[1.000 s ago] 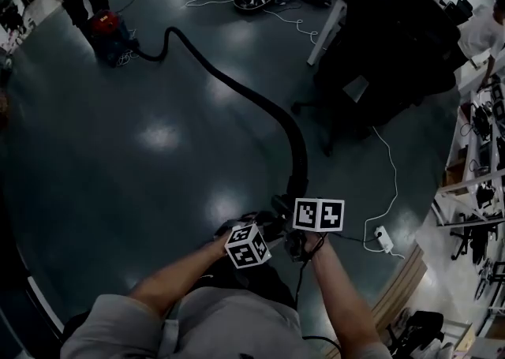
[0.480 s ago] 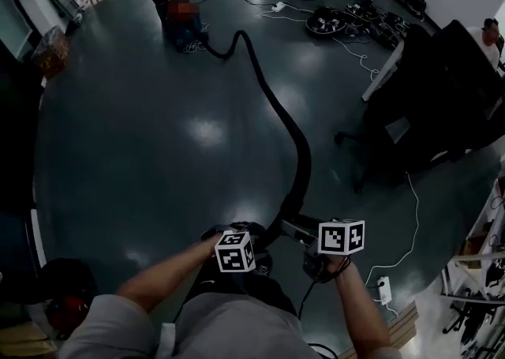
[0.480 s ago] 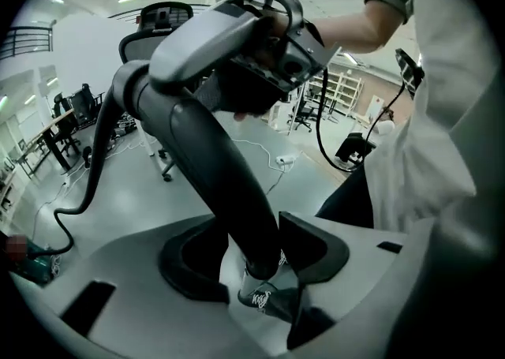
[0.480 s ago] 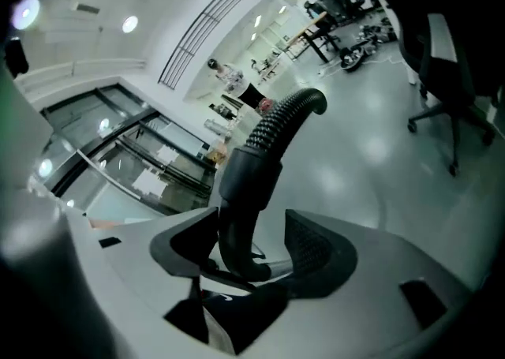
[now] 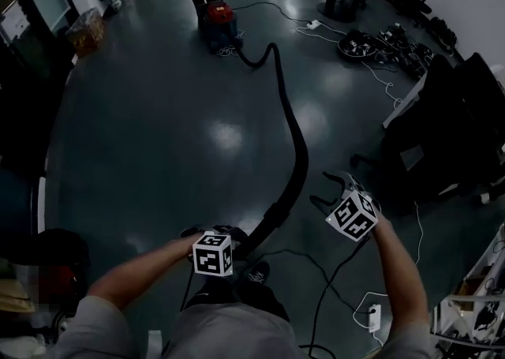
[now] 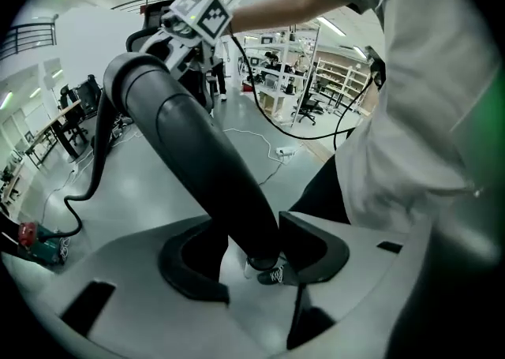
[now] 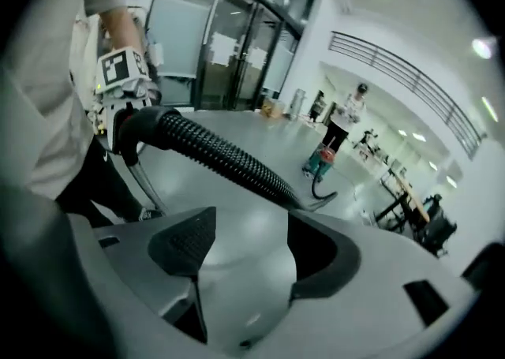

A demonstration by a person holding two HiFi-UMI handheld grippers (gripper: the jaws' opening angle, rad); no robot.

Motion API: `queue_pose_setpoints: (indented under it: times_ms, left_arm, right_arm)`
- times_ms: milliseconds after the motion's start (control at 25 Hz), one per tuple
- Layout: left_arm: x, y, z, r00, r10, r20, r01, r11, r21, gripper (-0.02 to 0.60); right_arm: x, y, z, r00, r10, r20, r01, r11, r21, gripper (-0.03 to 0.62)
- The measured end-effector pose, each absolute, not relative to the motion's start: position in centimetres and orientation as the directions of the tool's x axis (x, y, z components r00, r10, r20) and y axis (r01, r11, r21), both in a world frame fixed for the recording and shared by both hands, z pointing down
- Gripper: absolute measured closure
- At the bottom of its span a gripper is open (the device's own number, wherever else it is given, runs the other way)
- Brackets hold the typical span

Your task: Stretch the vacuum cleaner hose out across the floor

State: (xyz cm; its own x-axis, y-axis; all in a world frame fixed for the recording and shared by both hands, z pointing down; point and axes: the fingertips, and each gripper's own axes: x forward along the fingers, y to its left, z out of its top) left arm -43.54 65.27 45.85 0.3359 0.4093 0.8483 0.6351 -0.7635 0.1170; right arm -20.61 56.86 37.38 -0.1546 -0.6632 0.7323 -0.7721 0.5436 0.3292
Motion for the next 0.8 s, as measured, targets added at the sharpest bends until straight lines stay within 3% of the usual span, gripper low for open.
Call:
queue_pose_setpoints:
  times_ms: [240, 560, 800]
  left_arm:
    - [-46.5, 64.4, 44.9, 0.293, 0.394, 0.871, 0.614, -0.776, 0.145, 0.376]
    - [-51.6, 61.0, 44.2, 0.259, 0.346, 0.902, 0.557, -0.816, 0.153, 0.376]
    - [-55.7, 57.9, 45.6, 0.294, 0.277, 0.915, 0.458, -0.881, 0.119, 0.38]
  right_arm:
    - [-23.5, 51.1, 39.7, -0.241, -0.541, 0.806, -0.455, 0.796, 0.398, 0.316]
    - [-32.5, 45.4, 42.1, -0.306, -0.437, 0.846, -0.108, 0.899, 0.425, 0.316]
    - [-35.5, 45.0, 44.0, -0.222, -0.374, 0.9, -0.111, 0.927, 0.358, 0.369]
